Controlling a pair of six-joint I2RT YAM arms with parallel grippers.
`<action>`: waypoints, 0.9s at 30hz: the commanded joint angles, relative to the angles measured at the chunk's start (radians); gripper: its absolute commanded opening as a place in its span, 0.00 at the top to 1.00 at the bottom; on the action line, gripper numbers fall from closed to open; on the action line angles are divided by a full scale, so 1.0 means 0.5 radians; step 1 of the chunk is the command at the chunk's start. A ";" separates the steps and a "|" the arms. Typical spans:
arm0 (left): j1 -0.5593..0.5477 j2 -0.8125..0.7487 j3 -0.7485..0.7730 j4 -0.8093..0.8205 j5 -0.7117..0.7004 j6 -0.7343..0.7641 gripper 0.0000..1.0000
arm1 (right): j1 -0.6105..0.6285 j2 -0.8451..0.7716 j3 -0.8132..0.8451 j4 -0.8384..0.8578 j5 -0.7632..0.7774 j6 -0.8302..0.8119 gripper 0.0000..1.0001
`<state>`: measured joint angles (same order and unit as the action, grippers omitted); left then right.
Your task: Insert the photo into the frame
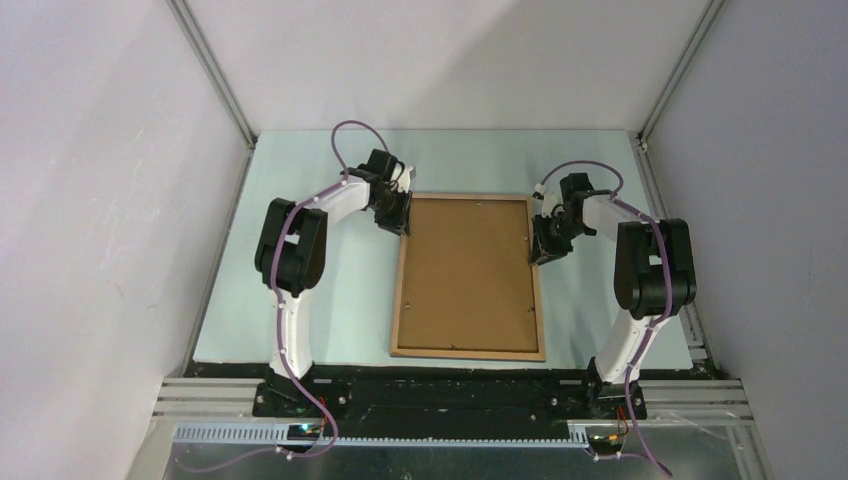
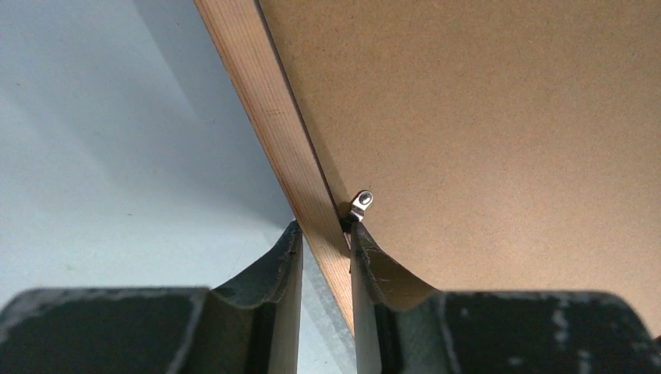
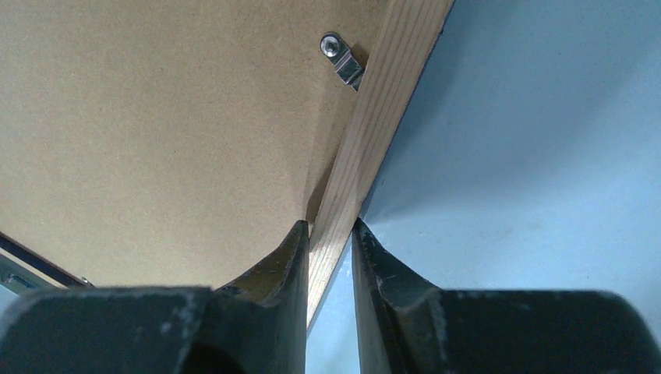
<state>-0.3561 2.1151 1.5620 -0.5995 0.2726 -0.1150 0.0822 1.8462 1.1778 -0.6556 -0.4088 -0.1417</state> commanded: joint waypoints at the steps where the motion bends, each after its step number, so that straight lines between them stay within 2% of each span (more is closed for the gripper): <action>1: -0.022 0.026 0.070 0.059 -0.010 0.037 0.87 | 0.005 0.049 0.000 -0.005 -0.064 -0.061 1.00; 4: -0.021 0.017 0.070 0.057 -0.010 0.034 0.65 | 0.007 0.050 -0.002 -0.005 -0.069 -0.060 1.00; 6: -0.021 0.010 0.069 0.056 -0.013 0.036 0.57 | 0.008 0.048 -0.002 -0.007 -0.069 -0.061 1.00; 10: -0.021 0.001 0.074 0.056 -0.025 0.042 0.50 | 0.010 0.053 -0.002 -0.009 -0.077 -0.062 1.00; 17: -0.021 0.022 0.092 0.047 -0.066 0.061 0.51 | 0.010 0.051 -0.002 -0.011 -0.084 -0.058 1.00; 27: -0.022 0.069 0.147 0.048 -0.097 0.070 0.61 | 0.005 0.060 -0.002 -0.011 -0.090 -0.055 1.00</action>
<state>-0.3626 2.1326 1.5909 -0.5953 0.2470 -0.1040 0.0792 1.8488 1.1778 -0.6556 -0.4164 -0.1421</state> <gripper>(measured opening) 0.403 0.260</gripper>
